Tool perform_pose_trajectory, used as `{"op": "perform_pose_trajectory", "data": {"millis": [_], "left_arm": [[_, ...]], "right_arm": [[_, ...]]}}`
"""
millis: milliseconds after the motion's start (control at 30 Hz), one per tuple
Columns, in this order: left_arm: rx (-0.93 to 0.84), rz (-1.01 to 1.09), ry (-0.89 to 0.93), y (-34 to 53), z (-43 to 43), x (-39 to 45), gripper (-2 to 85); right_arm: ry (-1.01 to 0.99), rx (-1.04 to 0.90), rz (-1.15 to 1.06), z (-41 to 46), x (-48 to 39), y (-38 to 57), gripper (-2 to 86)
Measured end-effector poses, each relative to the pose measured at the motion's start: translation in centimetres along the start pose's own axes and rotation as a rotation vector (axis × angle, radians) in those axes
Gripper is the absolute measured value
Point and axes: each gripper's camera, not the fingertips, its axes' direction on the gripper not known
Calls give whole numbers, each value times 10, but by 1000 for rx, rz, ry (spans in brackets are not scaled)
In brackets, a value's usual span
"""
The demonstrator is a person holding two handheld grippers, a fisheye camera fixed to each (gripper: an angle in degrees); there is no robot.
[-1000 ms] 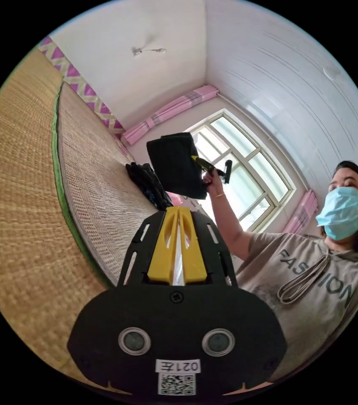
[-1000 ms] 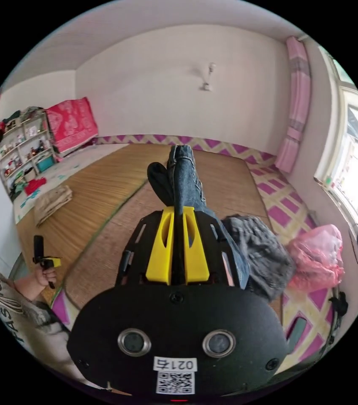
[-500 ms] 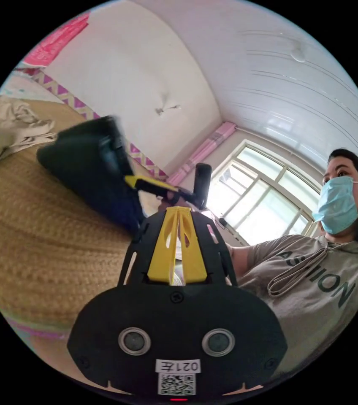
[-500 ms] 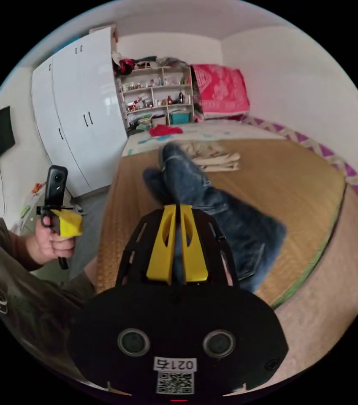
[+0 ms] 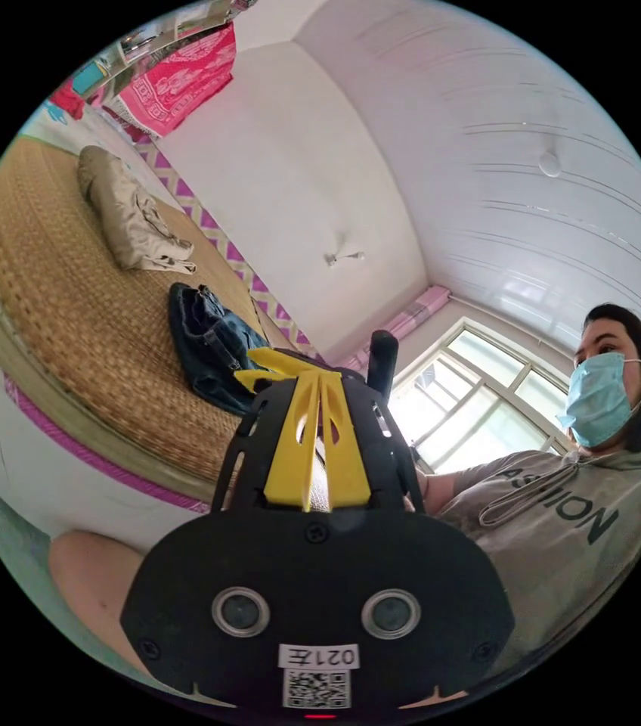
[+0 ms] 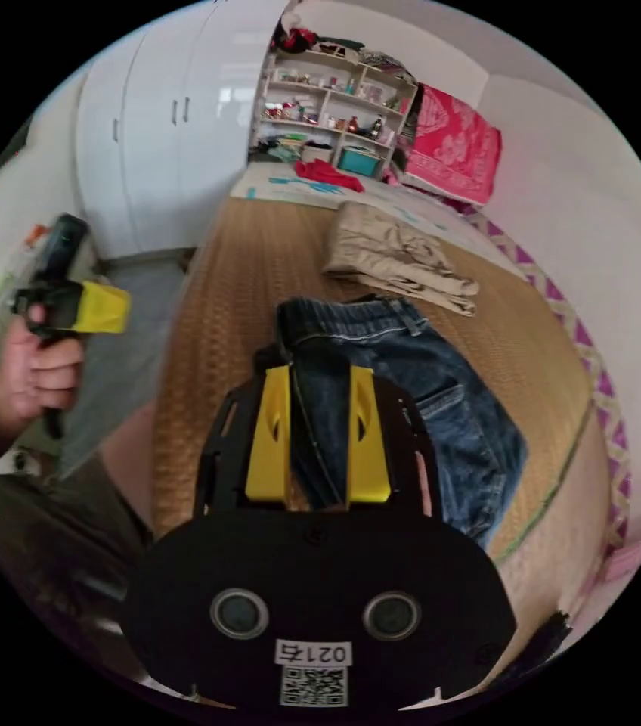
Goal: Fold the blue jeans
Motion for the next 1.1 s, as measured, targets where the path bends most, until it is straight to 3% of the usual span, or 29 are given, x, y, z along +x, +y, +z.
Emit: {"op": "perform_pose_trajectory", "data": {"millis": [67, 167, 300, 400, 567, 633, 700, 867, 1100], "left_arm": [[3, -15, -20, 1, -1, -2, -9], [-23, -34, -54, -2, 8, -7, -9], [-73, -40, -114, -23, 53, -13, -10], [-117, -38, -165, -45, 110, -19, -10], [-240, -86, -232, -71, 223, -41, -9], [-415, -152, -326, -77, 287, -58, -9], [-551, -208, -282, -78, 331, -70, -9], [-692, -228, -214, -84, 433, -73, -9], [-806, -84, -195, -77, 564, -57, -9]], "right_arm": [[154, 6, 6, 14, -4, 1, 20], [-85, 116, 233, -19, 62, 21, -3], [-196, 320, 498, -90, 160, 90, -8], [-190, 477, 700, -162, 235, 178, -9], [-4, 592, 1033, -263, 314, 379, -9], [-7, 608, 1140, -268, 321, 451, -9], [3, 601, 1259, -264, 321, 523, -9], [-77, 630, 1533, -235, 300, 704, -9], [52, 729, 1568, -260, 251, 785, -8]]}}
